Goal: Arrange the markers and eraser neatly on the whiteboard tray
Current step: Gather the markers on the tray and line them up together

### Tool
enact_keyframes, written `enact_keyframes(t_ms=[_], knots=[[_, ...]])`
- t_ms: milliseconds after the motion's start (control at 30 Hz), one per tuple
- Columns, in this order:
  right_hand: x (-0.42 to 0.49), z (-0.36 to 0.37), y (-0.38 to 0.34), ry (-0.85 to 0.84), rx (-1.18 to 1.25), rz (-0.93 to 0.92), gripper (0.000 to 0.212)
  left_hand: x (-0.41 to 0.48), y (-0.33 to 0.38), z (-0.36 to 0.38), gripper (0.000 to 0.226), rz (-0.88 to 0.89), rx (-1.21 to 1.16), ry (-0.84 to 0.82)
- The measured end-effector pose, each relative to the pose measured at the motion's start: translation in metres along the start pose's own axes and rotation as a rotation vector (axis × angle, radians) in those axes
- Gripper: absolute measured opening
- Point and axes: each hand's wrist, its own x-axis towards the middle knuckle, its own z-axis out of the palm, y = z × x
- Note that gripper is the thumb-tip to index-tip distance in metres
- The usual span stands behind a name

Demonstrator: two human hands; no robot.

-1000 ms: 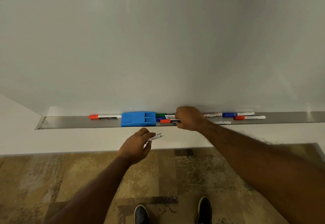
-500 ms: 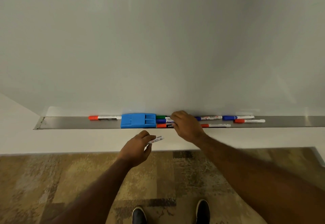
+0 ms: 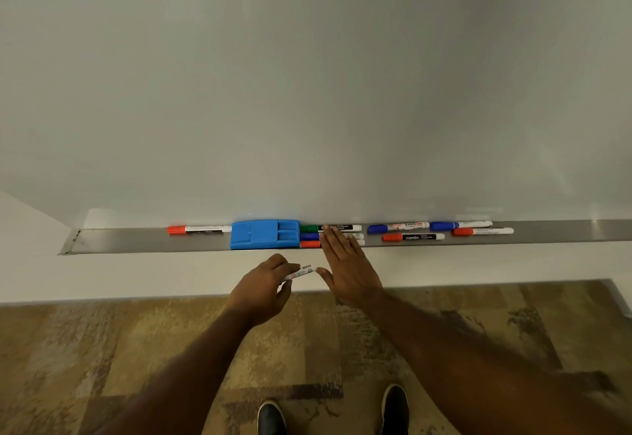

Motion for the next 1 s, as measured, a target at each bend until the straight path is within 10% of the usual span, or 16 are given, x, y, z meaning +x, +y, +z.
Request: enact_keyframes(t_ms=[333, 667, 1000], knots=[[-0.009, -0.006, 0.004, 0.129, 0.009, -0.009, 0.069, 0.009, 0.004, -0.005, 0.039, 0.014, 0.029, -0.010], [-0.040, -0.043, 0.003, 0.214, 1.149, 0.444, 0.017, 0.038, 0.046, 0.000, 0.039, 0.132, 0.025, 0.001], [-0.054, -0.071, 0.048, 0.301, 1.605, 0.722, 0.011, 0.065, 0.078, 0.006, 0.036, 0.192, 0.020, 0.032]])
